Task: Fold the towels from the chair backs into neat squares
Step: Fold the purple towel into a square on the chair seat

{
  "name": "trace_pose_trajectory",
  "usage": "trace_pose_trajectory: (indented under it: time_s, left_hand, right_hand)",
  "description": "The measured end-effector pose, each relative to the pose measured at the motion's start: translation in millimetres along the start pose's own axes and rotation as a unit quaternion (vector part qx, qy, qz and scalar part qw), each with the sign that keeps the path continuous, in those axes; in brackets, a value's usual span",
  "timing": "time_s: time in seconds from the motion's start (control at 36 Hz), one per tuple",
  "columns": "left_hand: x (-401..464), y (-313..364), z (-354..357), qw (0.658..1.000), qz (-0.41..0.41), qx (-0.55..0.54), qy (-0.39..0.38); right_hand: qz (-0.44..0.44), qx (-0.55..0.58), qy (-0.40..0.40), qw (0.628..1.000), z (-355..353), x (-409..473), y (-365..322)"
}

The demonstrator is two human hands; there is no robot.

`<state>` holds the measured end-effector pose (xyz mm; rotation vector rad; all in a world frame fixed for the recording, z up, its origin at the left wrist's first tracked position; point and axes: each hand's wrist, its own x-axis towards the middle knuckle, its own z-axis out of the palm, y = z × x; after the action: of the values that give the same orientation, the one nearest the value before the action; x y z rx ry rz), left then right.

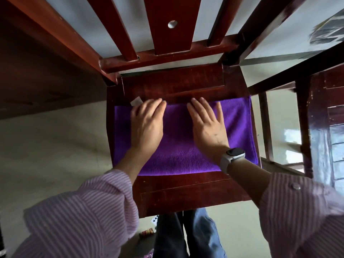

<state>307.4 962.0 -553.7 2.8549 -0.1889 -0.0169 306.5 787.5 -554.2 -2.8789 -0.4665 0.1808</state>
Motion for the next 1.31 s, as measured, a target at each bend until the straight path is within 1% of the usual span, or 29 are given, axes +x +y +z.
trace_pose_trajectory:
  time_s: [0.06,0.14,0.19,0.25,0.36,0.44,0.58,0.67,0.75,0.81,0.89,0.92,0.94,0.97,1.03,1.08,1.14,1.22,1.31]
  left_hand:
    - [8.5,-3.9,0.0,1.0,-0.002,0.0,0.012]
    - [13.8,-8.8,1.2,0.999,0.033,0.006,0.034]
    - [13.9,-9.4,0.5,0.998,0.038,0.007,0.042]
    - [14.3,-8.2,-1.5,0.999,0.034,-0.001,0.034]
    - [18.1,-6.2,-7.1,0.999,-0.003,-0.038,-0.007]
    - [21.7,-6.9,-9.0,0.998,-0.009,-0.056,-0.034]
    - [27.9,-3.3,-7.9,0.994,-0.05,-0.093,-0.034]
    - [31.9,-1.0,-4.2,0.993,-0.078,-0.082,-0.031]
    - [34.2,1.0,-0.8,0.993,-0.096,-0.053,-0.045]
    - [32.7,4.1,-1.1,0.994,-0.099,-0.035,-0.031]
    - [22.7,8.4,-2.4,0.997,-0.075,-0.004,0.036]
    - [17.2,10.0,-2.0,0.997,-0.062,0.0,0.044]
    - [10.8,11.8,-1.1,0.998,-0.049,0.003,0.043]
    - [3.8,13.8,0.5,0.999,-0.036,0.008,0.032]
    - [-9.8,17.8,5.9,0.999,-0.016,0.026,-0.011]
    - [-19.3,17.7,11.2,0.997,-0.021,0.045,-0.061]
    - [-21.9,10.6,14.9,0.994,-0.046,0.057,-0.086]
    - [-25.7,-9.6,15.3,0.991,-0.063,0.076,-0.092]
    - [-32.9,-33.4,8.4,0.988,-0.097,0.072,-0.095]
  right_hand:
    - [0.009,-0.007,0.024,1.0,-0.9,10.4,3.2]
    - [-0.013,-0.02,0.044,0.999,-4.0,23.7,7.2]
    - [-0.018,-0.021,0.05,0.998,-7.4,28.6,8.6]
    - [-0.008,-0.007,0.044,0.999,-11.7,30.3,7.1]
    - [0.02,0.046,0.002,0.999,-18.9,32.0,1.5]
    - [0.035,0.079,-0.024,0.996,-20.8,36.0,1.8]
    - [0.042,0.077,-0.022,0.996,-19.4,44.9,3.1]
    - [0.049,0.066,-0.03,0.996,-16.1,49.7,3.4]
    - [0.076,0.053,-0.045,0.995,-13.4,53.7,0.9]
    - [0.087,0.046,-0.03,0.995,-12.6,53.7,-2.1]
    - [0.081,0.057,0.058,0.993,-13.4,42.6,-3.9]
    - [0.07,0.056,0.081,0.993,-13.3,36.1,-4.9]
    - [0.052,0.049,0.087,0.994,-11.9,28.2,-6.2]
    - [0.031,0.035,0.078,0.996,-9.1,19.5,-7.8]
    - [-0.003,0.0,0.032,0.999,-3.3,4.6,-10.2]
    - [-0.007,-0.021,-0.028,0.999,2.7,-3.2,-8.3]
    - [0.009,-0.032,-0.065,0.997,6.6,-3.4,0.0]
    - [0.015,-0.051,-0.08,0.995,7.3,-3.7,20.5]
    - [0.027,-0.068,-0.071,0.995,3.8,-9.6,49.1]
